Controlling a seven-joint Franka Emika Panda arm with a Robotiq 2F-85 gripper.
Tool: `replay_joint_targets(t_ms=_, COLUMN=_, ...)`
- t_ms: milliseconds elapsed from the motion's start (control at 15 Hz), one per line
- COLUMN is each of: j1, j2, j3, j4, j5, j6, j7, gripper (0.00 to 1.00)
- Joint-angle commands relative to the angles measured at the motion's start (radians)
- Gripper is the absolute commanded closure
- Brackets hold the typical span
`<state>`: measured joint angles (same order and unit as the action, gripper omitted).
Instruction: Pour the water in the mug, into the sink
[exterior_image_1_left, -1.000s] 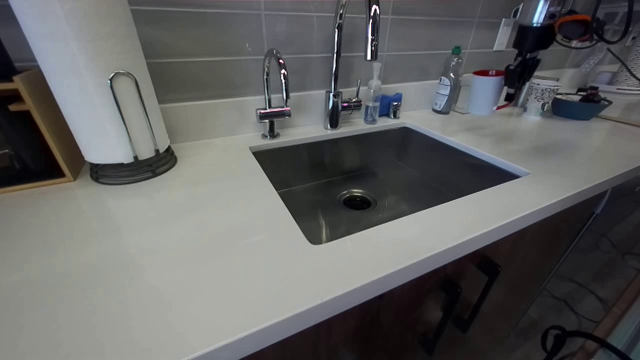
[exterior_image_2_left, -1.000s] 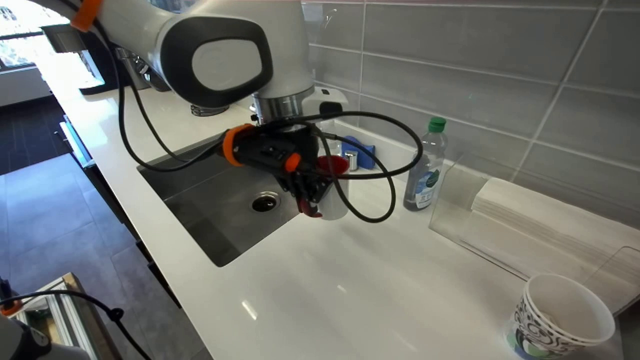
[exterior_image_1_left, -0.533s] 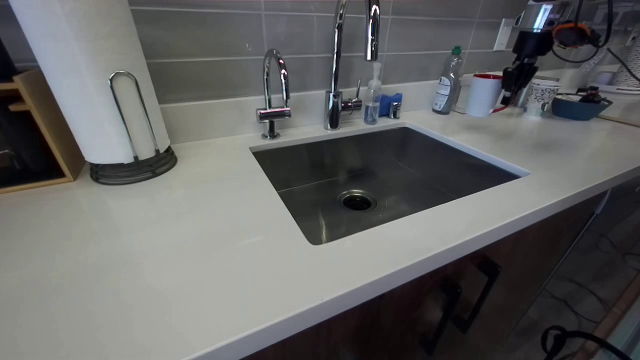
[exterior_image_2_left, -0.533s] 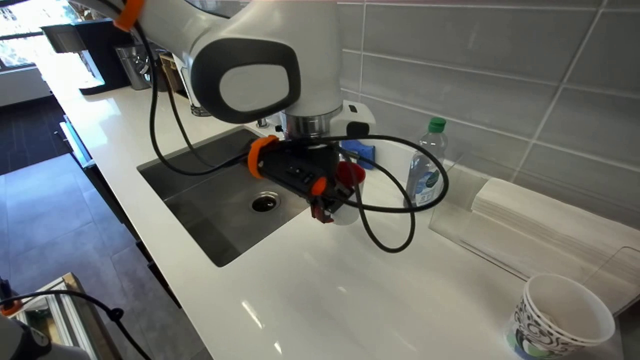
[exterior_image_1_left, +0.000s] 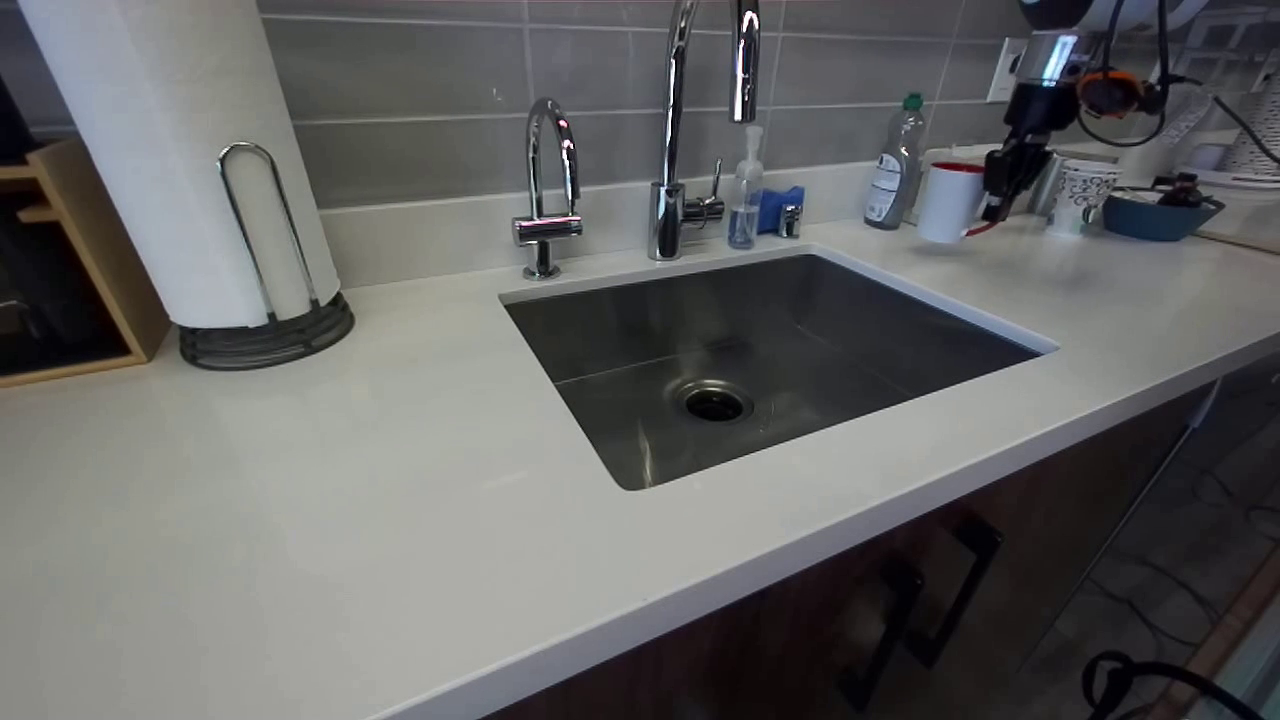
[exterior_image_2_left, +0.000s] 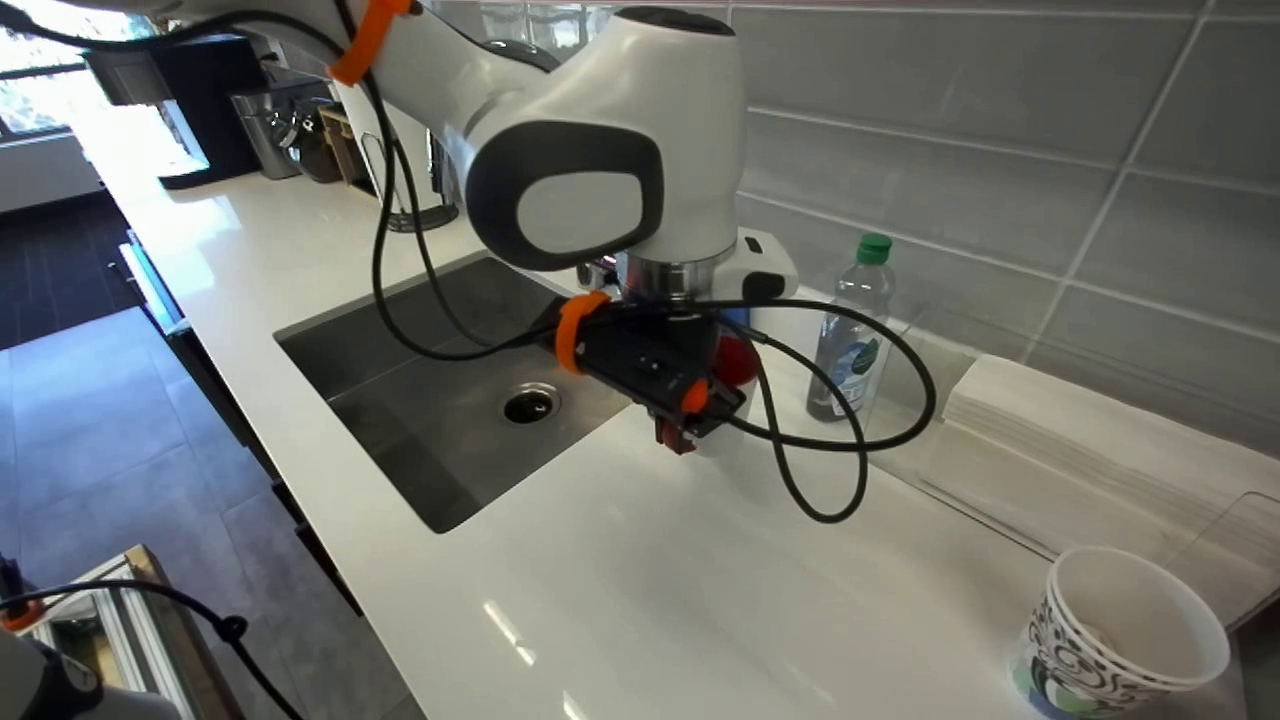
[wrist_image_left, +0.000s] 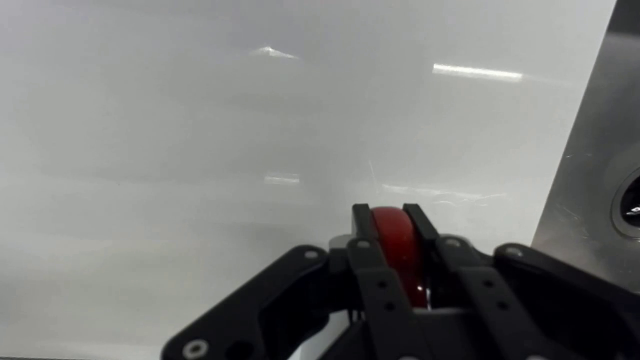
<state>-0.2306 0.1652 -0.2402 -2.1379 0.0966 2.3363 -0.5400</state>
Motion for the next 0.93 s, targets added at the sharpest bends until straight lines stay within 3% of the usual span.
replay_joint_targets(t_ms=0, j1=-0.03, j2=0.051, j3=0.036, j4=0.057, j5=0.023, j6=0.024, j7=-0.024, gripper=0.95)
replay_joint_targets(t_ms=867, j1=-0.056, j2=0.102, j3=0.086, j4=0.079, j5=0.01, j6=0.069, j7=-0.035, gripper=0.95)
